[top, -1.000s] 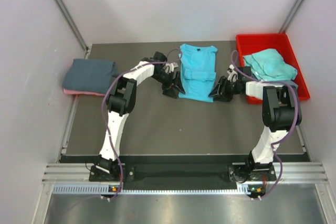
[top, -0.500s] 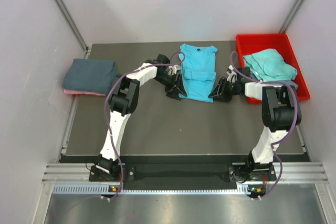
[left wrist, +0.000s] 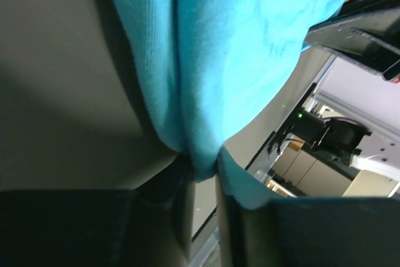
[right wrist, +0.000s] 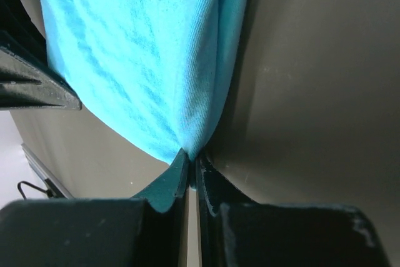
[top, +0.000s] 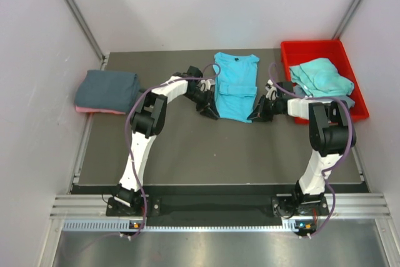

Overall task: Fold and stack the t-shirts
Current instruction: Fold the tshirt

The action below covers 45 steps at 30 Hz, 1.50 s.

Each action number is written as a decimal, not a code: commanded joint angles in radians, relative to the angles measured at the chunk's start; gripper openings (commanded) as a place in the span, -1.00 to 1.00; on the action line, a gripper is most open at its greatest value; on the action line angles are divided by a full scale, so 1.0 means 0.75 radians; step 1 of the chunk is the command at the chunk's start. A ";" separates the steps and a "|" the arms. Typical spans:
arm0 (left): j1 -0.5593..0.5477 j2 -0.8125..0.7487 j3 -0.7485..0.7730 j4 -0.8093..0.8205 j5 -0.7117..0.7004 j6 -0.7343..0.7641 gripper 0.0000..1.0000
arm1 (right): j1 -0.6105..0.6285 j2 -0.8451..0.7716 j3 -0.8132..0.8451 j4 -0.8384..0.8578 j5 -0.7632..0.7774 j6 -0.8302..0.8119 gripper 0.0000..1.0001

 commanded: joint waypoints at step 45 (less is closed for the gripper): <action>-0.330 -0.729 -0.300 -0.161 -0.276 0.333 -1.00 | -0.115 -0.706 -0.120 -0.312 -0.165 -0.070 -1.00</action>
